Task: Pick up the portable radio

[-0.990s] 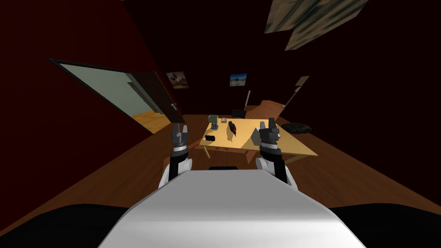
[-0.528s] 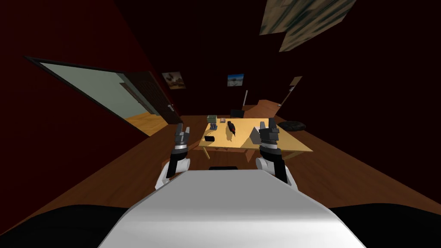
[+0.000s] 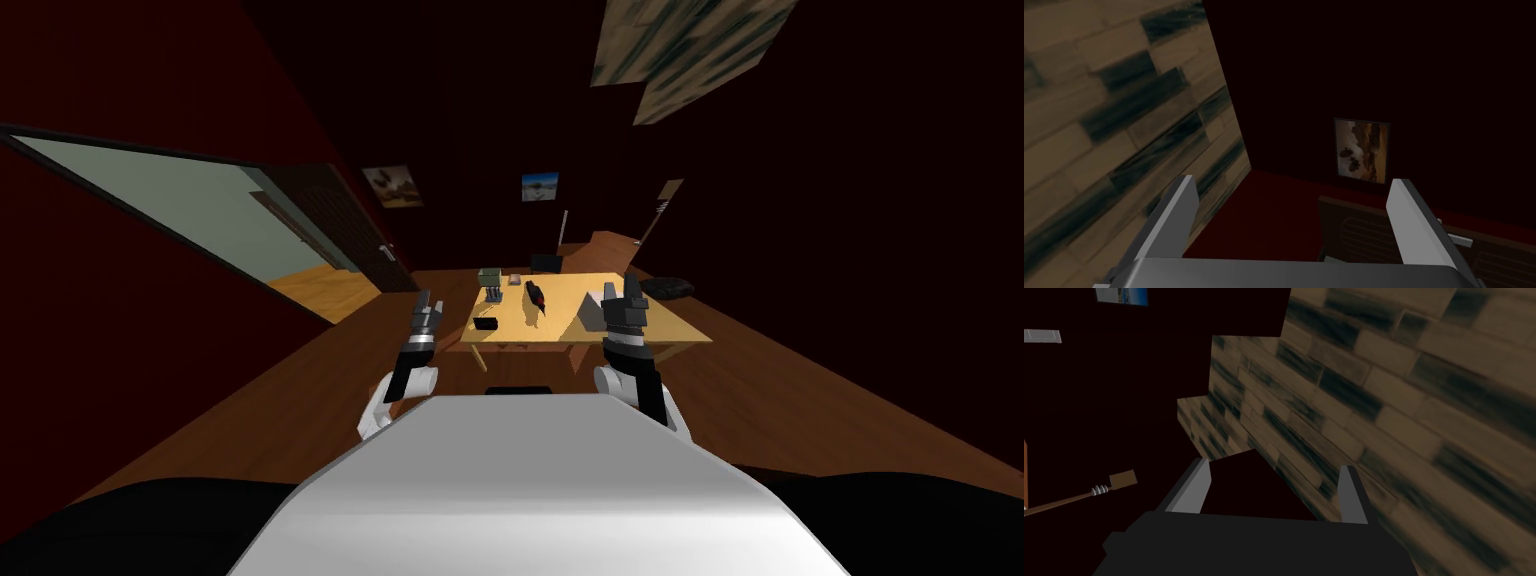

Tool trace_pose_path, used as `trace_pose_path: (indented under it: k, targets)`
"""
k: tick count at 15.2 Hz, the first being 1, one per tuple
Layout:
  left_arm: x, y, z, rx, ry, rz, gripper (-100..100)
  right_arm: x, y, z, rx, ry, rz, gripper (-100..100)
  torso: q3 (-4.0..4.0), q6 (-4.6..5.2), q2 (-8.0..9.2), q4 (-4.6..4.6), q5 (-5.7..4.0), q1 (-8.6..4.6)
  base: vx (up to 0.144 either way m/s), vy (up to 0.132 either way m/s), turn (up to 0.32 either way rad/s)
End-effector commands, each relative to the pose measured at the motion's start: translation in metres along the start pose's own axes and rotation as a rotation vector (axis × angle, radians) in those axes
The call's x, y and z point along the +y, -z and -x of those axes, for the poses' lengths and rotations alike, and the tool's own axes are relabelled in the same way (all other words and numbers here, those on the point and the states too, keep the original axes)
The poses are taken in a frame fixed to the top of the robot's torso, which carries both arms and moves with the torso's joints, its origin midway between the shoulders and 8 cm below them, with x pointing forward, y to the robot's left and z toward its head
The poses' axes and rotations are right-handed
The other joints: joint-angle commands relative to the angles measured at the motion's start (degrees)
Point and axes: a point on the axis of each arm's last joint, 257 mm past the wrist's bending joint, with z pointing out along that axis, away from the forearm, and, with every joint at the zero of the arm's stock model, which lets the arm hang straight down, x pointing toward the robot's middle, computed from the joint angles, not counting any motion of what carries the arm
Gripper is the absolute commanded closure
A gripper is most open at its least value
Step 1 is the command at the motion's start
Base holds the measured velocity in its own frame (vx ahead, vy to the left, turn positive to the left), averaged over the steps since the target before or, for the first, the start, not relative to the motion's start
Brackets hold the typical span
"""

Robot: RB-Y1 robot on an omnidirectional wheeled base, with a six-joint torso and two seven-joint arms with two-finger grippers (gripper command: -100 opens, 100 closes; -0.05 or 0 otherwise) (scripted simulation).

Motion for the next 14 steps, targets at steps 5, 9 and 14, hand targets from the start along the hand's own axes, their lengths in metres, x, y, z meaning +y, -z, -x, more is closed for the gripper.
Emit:
trace_pose_path:
  k: [5,9,14]
  targets:
    - [0.039,-0.002,0.010,-0.009,0.022,0.119,-100,0.000,0.000,0.000,0.000,0.000,0.000,0,0.00,0.00,0.01,0.00,-0.01,-0.04,-0.001,0.041,-0.087]
    - [0.074,-0.002,0.023,-0.021,0.050,0.228,-100,0.000,0.000,0.000,0.000,0.000,0.000,0,0.00,-0.01,-0.01,0.00,0.00,-0.04,0.001,0.047,-0.103]
    - [0.103,0.002,0.032,-0.035,0.064,0.326,-100,0.000,0.000,0.000,0.000,0.000,0.000,0,0.00,0.01,-0.01,0.00,0.00,0.00,-0.001,0.048,-0.103]
